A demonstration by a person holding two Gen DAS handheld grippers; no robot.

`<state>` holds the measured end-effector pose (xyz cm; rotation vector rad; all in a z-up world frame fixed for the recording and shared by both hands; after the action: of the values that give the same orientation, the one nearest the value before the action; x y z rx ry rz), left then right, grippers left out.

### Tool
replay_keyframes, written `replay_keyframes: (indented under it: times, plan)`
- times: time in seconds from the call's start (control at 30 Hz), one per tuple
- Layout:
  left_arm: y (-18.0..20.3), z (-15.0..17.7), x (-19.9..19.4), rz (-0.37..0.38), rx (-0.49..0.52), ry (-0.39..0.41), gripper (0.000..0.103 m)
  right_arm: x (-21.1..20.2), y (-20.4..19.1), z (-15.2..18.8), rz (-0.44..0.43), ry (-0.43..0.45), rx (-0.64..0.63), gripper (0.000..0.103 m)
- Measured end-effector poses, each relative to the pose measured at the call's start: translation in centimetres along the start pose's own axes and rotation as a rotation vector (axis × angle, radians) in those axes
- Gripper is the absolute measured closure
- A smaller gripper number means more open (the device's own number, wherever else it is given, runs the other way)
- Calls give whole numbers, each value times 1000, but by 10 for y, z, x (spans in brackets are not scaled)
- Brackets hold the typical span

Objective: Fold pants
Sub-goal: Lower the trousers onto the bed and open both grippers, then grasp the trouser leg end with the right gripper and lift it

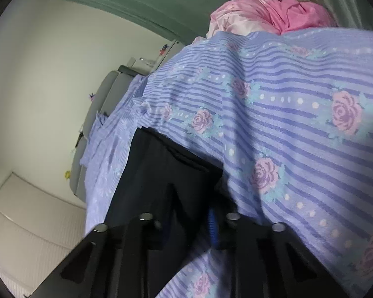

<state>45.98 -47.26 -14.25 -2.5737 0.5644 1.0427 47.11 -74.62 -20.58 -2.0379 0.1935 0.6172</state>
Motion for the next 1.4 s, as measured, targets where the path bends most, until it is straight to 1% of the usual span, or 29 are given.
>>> replay_keyframes:
  times: [0.03,0.1,0.13,0.17,0.2,0.23,0.3,0.37,0.4,0.43,0.47,0.5,0.57,0.67,0.73,0.77,0.83,0.9,0.93,1.0,1.03,1.07,1.1,1.13,1.23,1.3,1.33,1.4]
  plan:
    - [2,0,0,5,2,1,31,-7,-5,-4,8,18,-22,93]
    - [3,-1,-1,11,2,2,31,-20,-22,-14,48,59,-103,94]
    - [2,-1,0,11,2,1,31,-22,-32,-19,105,84,-190,94]
    - [0,0,1,4,-3,-2,31,-19,-35,-20,130,81,-224,94]
    - [-2,1,2,-1,-11,-7,31,-10,-32,-19,153,50,-227,94]
    - [-5,2,3,-4,-20,-13,31,-3,-28,-18,158,22,-215,93]
    - [-11,5,7,-21,-41,-30,31,3,-19,-16,183,0,-223,93]
    - [-12,7,8,-18,-46,-36,31,7,-14,-12,170,-13,-203,90]
    - [-12,8,9,-20,-44,-39,31,4,-9,-10,164,-12,-180,84]
    - [-11,9,9,-21,-41,-39,31,3,-6,-10,151,-8,-150,73]
    - [-10,9,8,-20,-36,-37,31,3,-4,-7,125,-13,-123,68]
    - [-9,10,8,-19,-33,-34,31,6,-2,-4,89,-27,-94,60]
    - [-4,10,6,-21,-18,-25,31,11,-1,2,72,-48,-76,59]
    - [-1,11,3,-25,1,-10,27,17,1,2,62,-42,-65,59]
    - [-1,12,3,-31,8,-11,27,20,4,1,59,-36,-41,60]
    - [-1,13,4,-29,8,-17,27,21,4,1,68,-33,-33,63]
    - [-2,14,4,-26,5,-26,27,20,4,0,108,-18,-37,83]
    - [-8,13,1,-35,3,-19,27,14,-3,-3,133,1,-54,90]
    - [-12,12,-1,-43,2,-15,27,9,-10,-5,160,15,-89,92]
    - [-28,11,-9,-63,-14,-5,27,-1,-36,-9,226,43,-222,93]
    - [-36,11,-13,-80,-26,-3,27,-8,-60,-10,262,66,-337,93]
    - [-49,13,-18,-104,-43,-5,27,-12,-74,-10,268,75,-392,93]
    - [-59,14,-21,-122,-62,-9,27,-19,-99,-9,272,83,-471,93]
    - [-70,17,-26,-134,-86,-13,27,-23,-116,-7,258,86,-507,94]
    - [-111,32,-46,-120,-194,-30,27,-35,-176,6,201,92,-612,94]
    - [-138,43,-61,-128,-238,-32,27,-39,-213,24,179,87,-705,94]
    - [-147,46,-66,-132,-249,-27,26,-41,-239,41,166,76,-780,94]
    - [-177,55,-81,-161,-271,-25,24,-43,-268,65,146,65,-855,95]
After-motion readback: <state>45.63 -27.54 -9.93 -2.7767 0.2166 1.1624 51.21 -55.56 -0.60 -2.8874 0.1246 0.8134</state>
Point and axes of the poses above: each gripper's, at about its wrist camera, not at the fingertips, and x roughly the way its jaws point, y to its right, z to its underside, the point moved 8 cm from there along x, roughly the way its jaws point, and after that the axes turned 1 degree about -z, right-handed, at the moved point
